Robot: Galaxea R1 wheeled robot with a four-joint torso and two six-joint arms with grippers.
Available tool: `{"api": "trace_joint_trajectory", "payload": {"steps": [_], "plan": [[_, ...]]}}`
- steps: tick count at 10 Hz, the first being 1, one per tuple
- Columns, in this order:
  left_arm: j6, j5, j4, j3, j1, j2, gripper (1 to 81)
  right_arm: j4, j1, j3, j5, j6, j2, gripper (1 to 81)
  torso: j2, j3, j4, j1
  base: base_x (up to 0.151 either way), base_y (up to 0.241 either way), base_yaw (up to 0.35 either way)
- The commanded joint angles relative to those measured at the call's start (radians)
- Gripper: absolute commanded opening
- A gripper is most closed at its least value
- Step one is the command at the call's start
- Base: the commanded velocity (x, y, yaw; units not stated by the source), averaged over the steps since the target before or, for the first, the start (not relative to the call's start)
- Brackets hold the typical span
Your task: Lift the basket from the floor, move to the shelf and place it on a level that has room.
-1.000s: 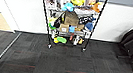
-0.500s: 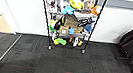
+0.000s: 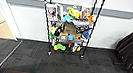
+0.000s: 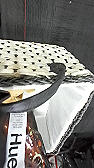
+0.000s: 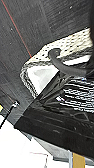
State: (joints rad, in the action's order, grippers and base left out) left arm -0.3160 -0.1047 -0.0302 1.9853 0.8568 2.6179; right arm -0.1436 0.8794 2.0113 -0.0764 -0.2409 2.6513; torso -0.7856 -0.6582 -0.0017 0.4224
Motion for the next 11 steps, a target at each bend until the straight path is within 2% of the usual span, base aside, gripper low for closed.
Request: {"api": "trace_joint_trajectory", "payload": {"steps": [1, 2, 3, 5, 8, 10, 11], "plan": [[-0.014, 0.030, -0.036, -0.094, -0.084, -0.027, 1.0, -0.002, -0.096, -0.079, 0.009, -0.008, -0.003, 1.0, 0.099, 0.088, 0.000, -0.064, 0.000, 0.000, 0.000], [-0.014, 0.030, -0.034, -0.111, -0.075, -0.039, 1.0, -0.002, -0.090, -0.094, 0.009, -0.008, -0.014, 1.0, 0.133, 0.029, 0.000, -0.086, 0.000, 0.000, 0.000], [-0.014, 0.037, -0.034, -0.115, -0.061, -0.048, 1.0, -0.001, -0.084, -0.108, 0.007, -0.008, -0.021, 1.0, 0.167, 0.056, 0.000, -0.109, 0.000, 0.000, 0.000], [-0.014, 0.053, -0.034, -0.124, -0.038, -0.071, 1.0, 0.004, -0.064, -0.128, -0.005, -0.008, -0.026, 1.0, 0.217, 0.075, 0.000, -0.143, 0.000, 0.000, 0.000], [-0.012, 0.086, -0.033, -0.227, -0.025, -0.133, 1.0, 0.009, -0.027, -0.209, -0.060, -0.006, -0.072, 1.0, 0.317, 0.079, 0.000, -0.208, 0.000, 0.000, 0.000], [-0.011, 0.085, -0.031, -0.235, -0.025, -0.128, 1.0, 0.009, -0.019, -0.247, -0.094, -0.008, -0.089, 1.0, 0.392, 0.079, 0.000, -0.257, 0.000, 0.000, 0.000], [-0.012, 0.083, -0.027, -0.235, -0.025, -0.122, 1.0, 0.007, -0.021, -0.252, -0.098, -0.008, -0.089, 1.0, 0.429, 0.130, 0.000, -0.282, 0.000, 0.000, 0.000]]}}
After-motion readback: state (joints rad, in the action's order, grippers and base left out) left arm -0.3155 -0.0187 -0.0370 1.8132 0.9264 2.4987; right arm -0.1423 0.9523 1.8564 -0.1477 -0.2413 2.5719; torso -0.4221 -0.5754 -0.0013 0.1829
